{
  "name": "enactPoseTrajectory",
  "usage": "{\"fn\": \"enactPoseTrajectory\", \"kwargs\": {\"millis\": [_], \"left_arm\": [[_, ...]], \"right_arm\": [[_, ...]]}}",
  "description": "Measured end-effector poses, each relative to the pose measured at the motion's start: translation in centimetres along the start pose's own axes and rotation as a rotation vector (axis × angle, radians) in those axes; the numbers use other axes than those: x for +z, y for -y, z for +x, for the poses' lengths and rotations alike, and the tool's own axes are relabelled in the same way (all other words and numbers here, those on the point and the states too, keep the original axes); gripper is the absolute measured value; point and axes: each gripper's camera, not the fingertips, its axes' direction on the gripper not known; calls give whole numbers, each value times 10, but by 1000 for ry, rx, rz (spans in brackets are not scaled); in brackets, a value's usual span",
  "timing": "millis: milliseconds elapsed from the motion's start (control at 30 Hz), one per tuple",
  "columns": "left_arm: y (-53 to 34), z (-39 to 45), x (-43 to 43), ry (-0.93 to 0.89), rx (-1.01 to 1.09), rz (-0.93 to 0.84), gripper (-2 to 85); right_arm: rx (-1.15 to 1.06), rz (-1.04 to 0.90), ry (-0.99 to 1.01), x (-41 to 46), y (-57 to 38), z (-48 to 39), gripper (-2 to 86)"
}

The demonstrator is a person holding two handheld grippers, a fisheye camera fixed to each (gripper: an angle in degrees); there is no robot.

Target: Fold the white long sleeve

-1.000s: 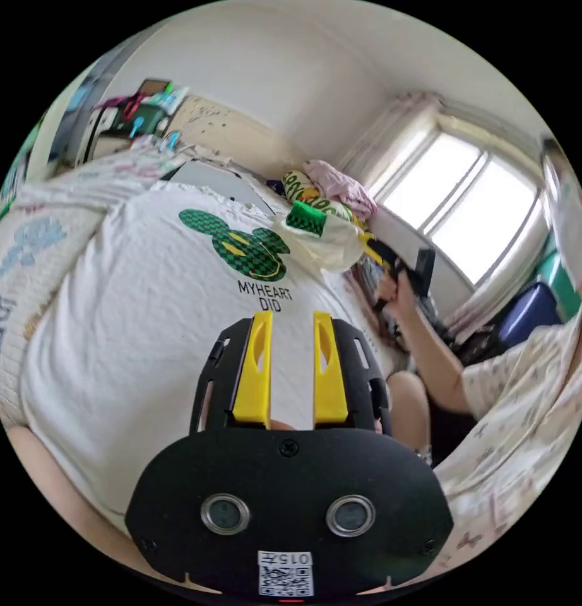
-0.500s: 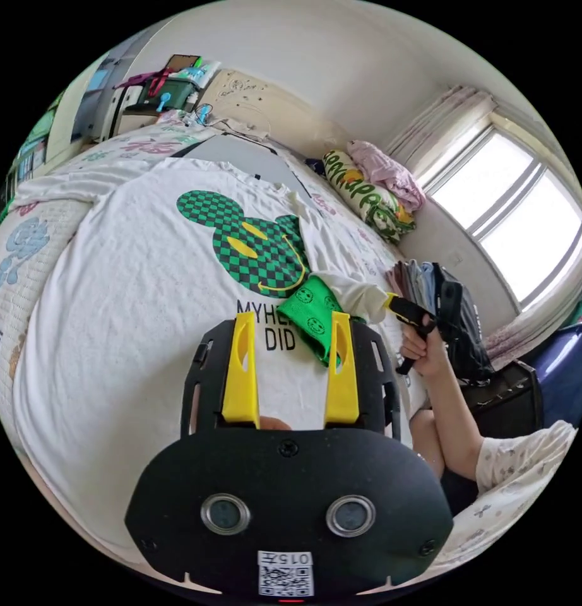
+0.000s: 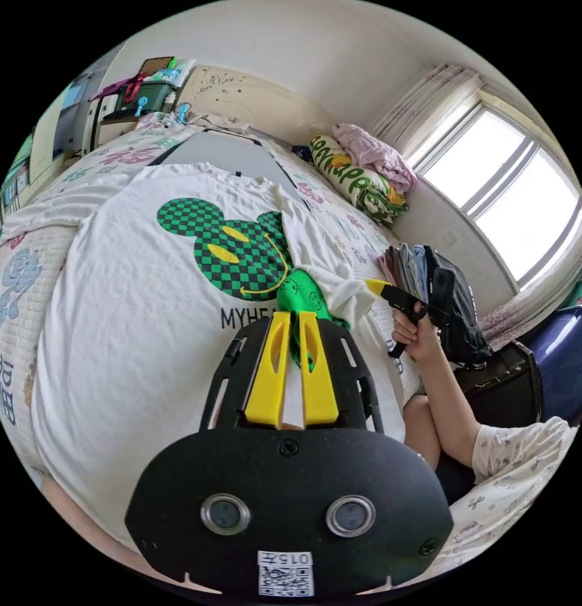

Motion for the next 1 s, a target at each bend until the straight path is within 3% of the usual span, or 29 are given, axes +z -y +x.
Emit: {"fn": "enactPoseTrajectory", "kwargs": {"millis": [267,733,900,1000], "left_arm": [[-79,-62,-112,39,-157,64,10],[-120,-57,-90,-235,-314,-68,20],[-96,-42,-128,30,-260,-20,67],[-37,-1,-144,202,-84,57,83]], "right_arm": [[395,261,-116,-72,36,65,33],[597,186,-51,-102,137,112,95],[685,249,55,-118,158,143,90],[695,292,91,-131,161,152,88]]}}
